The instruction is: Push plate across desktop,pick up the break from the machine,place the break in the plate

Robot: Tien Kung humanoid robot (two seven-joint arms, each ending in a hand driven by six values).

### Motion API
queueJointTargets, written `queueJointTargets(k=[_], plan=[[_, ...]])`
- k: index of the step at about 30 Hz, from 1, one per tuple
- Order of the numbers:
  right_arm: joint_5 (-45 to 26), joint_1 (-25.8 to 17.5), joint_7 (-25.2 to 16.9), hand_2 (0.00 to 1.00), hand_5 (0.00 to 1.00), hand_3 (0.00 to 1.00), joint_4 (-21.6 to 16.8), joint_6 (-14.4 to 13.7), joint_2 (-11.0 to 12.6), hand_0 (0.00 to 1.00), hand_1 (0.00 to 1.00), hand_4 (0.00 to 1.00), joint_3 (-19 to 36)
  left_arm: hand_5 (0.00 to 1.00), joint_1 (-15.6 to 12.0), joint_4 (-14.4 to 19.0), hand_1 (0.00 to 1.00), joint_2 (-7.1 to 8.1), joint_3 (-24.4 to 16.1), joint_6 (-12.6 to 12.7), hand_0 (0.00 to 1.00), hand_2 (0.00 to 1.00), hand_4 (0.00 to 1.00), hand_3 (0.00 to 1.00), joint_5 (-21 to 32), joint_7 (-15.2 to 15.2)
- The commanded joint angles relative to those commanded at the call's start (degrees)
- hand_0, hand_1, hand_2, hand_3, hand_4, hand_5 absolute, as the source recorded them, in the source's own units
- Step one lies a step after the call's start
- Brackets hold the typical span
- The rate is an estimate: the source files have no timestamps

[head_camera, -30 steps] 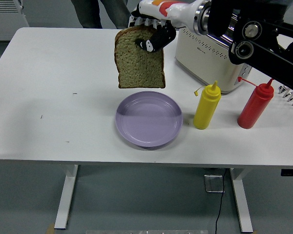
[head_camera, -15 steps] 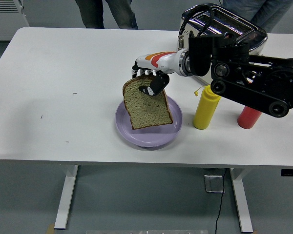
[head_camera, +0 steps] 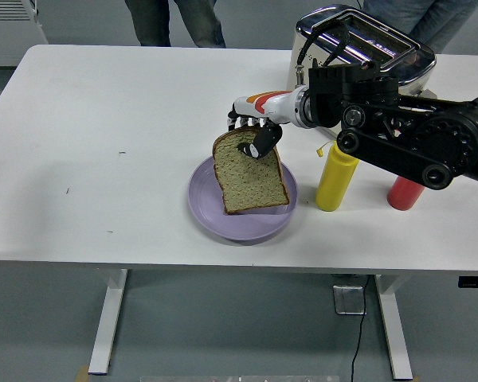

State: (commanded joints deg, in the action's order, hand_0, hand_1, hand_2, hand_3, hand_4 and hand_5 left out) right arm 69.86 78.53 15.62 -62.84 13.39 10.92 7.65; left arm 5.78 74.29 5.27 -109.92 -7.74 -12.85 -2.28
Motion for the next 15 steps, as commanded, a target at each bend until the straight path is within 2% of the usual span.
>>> queueJointTargets(k=[1,2,8,9,14,15], plan=[[-0.22,-0.05,-0.03,0.413,0.002,0.502,0.12,-0.01,-0.05,0.317,0.355,0.37,-0.19,0.998,0.01,-0.01,0.823,0.0,0.0,0.01,0.829,0.864,0.657,0.827,0.0,0.0],[-0.37,-0.08,-0.15,0.506,0.062,0.623,0.19,-0.01,-0.09,0.344,0.447,0.444,-0.37,0.998,0.02,0.0,0.823,0.01,0.01,0.01,0.829,0.864,0.657,0.827,0.01,0.01],[-0.05,-0.15,-1.38,0.506,0.062,0.623,0.21,-0.13,-0.4,0.344,0.447,0.444,-0.89,0.998,0.02,-0.02,0.823,0.01,0.08,0.12,0.829,0.864,0.657,0.827,0.06,0.17],[-0.01,-0.14,-1.46,0.654,0.196,0.8,0.22,-0.16,-0.43,0.534,0.61,0.582,-0.9,0.998,0.03,-0.02,0.823,0.01,0.08,0.13,0.829,0.863,0.657,0.827,0.06,0.18],[0.21,0.01,-2.4,0.654,0.196,0.8,0.62,-0.88,-0.73,0.534,0.61,0.582,-1.06,0.998,0.16,0.01,0.823,-0.01,0.06,0.29,0.829,0.863,0.657,0.827,0.12,0.41],[0.24,0.0,-2.64,0.779,0.225,0.902,0.71,-0.99,-0.73,0.658,0.712,0.63,-1.06,0.998,0.17,0.03,0.822,-0.05,0.01,0.32,0.829,0.863,0.657,0.826,0.11,0.45]])
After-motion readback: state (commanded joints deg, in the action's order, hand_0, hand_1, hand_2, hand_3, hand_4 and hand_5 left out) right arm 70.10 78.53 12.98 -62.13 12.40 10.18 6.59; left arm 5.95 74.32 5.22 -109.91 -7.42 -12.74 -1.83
